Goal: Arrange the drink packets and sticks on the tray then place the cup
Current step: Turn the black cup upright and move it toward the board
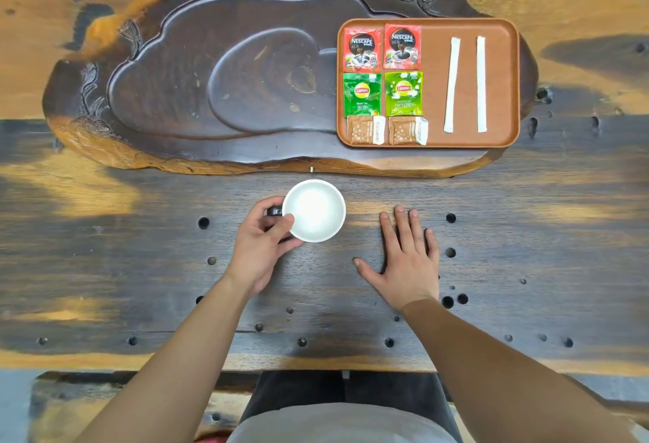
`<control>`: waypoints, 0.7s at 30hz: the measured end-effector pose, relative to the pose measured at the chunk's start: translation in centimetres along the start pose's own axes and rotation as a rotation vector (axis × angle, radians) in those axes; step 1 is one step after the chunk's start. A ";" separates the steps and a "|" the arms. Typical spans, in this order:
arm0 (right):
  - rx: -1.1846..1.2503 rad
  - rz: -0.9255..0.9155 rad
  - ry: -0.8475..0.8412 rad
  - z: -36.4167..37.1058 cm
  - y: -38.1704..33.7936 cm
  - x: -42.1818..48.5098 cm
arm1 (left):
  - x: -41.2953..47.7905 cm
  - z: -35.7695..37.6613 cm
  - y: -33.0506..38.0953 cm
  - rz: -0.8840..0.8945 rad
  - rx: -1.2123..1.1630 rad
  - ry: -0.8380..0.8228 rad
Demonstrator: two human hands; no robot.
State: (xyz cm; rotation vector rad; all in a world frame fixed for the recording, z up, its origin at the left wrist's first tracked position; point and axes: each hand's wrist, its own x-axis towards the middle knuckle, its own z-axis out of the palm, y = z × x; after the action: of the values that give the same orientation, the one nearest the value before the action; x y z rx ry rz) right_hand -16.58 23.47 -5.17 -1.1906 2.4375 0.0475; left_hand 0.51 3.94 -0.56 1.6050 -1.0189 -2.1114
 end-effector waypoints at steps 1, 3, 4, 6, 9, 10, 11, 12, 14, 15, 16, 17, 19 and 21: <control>0.001 0.000 0.000 0.0 0.0 0.0 | 0.0 0.0 0.2 0.002 -0.007 -0.003; 0.006 0.000 0.000 0.0 0.0 0.0 | -0.1 0.0 0.9 0.009 -0.025 -0.008; 0.010 0.000 0.000 0.1 0.1 0.0 | -0.1 0.1 1.5 0.018 -0.027 -0.009; 0.019 0.000 0.003 0.1 0.1 0.0 | 0.0 0.4 2.8 0.048 -0.025 -0.011; 0.018 -0.001 -0.007 0.1 0.1 0.1 | 0.5 1.4 5.2 0.105 -0.048 -0.023; 0.019 -0.001 -0.009 0.1 0.1 0.1 | 0.8 1.8 6.0 0.123 -0.061 -0.025; 0.021 0.000 -0.008 0.1 0.1 0.1 | 1.3 2.1 6.8 0.138 -0.069 -0.023; 0.023 0.002 -0.006 0.1 0.1 0.1 | 1.9 2.4 7.5 0.147 -0.073 -0.018; 0.025 0.004 -0.003 0.2 0.2 0.1 | 3.1 3.0 8.9 0.159 -0.078 -0.008; 0.025 0.004 -0.004 0.2 0.2 0.1 | 3.8 3.4 9.6 0.165 -0.076 -0.006; 0.023 0.003 -0.006 0.2 0.2 0.1 | 4.5 3.7 10.2 0.170 -0.072 -0.005; 0.023 0.001 -0.007 0.2 0.3 0.1 | 5.2 4.0 10.8 0.172 -0.067 -0.004; 0.023 0.000 -0.008 0.2 0.3 0.2 | 6.3 4.7 11.9 0.163 -0.056 -0.010; 0.025 -0.001 -0.008 0.2 0.3 0.2 | 7.4 5.3 12.7 0.147 -0.046 -0.012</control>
State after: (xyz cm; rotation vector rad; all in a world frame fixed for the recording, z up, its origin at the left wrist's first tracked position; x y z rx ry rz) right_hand -16.83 23.57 -5.50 -1.1788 2.4238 0.0216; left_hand -9.07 -7.67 3.59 1.4508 -1.0503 -2.0340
